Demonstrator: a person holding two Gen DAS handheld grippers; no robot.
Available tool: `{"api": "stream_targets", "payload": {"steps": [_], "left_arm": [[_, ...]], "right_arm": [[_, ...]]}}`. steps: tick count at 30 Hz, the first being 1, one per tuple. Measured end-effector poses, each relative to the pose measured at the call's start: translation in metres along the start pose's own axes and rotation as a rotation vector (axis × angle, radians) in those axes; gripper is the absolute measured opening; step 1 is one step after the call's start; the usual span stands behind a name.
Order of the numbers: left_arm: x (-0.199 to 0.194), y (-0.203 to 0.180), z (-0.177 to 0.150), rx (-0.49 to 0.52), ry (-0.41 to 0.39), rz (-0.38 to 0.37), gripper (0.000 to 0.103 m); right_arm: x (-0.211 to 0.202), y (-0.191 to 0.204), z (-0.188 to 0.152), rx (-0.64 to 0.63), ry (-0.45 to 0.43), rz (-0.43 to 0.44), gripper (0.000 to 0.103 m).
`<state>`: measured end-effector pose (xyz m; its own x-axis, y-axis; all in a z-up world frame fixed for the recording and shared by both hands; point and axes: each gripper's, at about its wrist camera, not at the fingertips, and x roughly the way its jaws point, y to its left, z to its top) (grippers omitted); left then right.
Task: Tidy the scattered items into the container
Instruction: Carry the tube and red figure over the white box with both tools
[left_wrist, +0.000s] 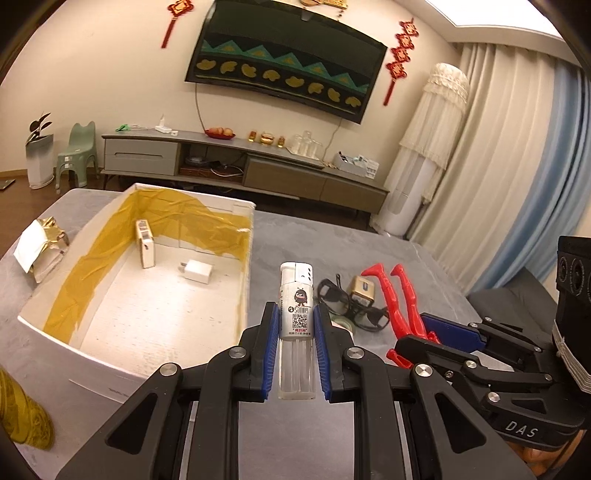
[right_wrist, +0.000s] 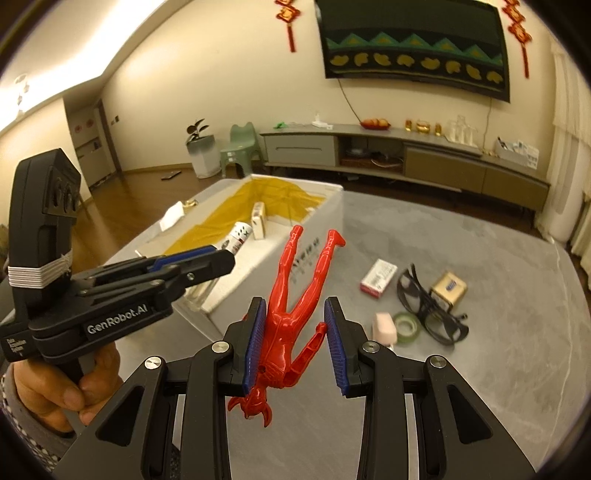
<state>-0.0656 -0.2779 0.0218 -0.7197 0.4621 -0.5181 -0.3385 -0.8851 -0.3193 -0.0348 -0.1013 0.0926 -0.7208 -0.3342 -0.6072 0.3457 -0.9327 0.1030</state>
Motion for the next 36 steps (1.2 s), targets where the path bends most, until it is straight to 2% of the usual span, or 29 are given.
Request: {"api": "stream_targets", "payload": {"steps": [12, 21, 28, 36], "left_arm": [[-0.018, 0.057, 0.021, -0.122, -0.050, 0.007, 0.020], [-0.019, 0.083, 0.032, -0.172, -0.057, 0.003, 0.020], [-0.023, 0.106, 0.043, -0.215, -0.071, 0.014, 0.020], [-0.009, 0.146, 0.051, -0.341, -0.045, 0.036, 0.020]], "right_arm": [[0.020, 0.041, 0.035, -0.097, -0.014, 0.021, 0.034], [0.043, 0.063, 0.058, -0.153, -0.006, 0.033, 0.034], [0.069, 0.072, 0.077, -0.176, 0.032, 0.054, 0.034], [0.105, 0.080, 0.097, -0.187, 0.090, 0.084, 0.034]]}}
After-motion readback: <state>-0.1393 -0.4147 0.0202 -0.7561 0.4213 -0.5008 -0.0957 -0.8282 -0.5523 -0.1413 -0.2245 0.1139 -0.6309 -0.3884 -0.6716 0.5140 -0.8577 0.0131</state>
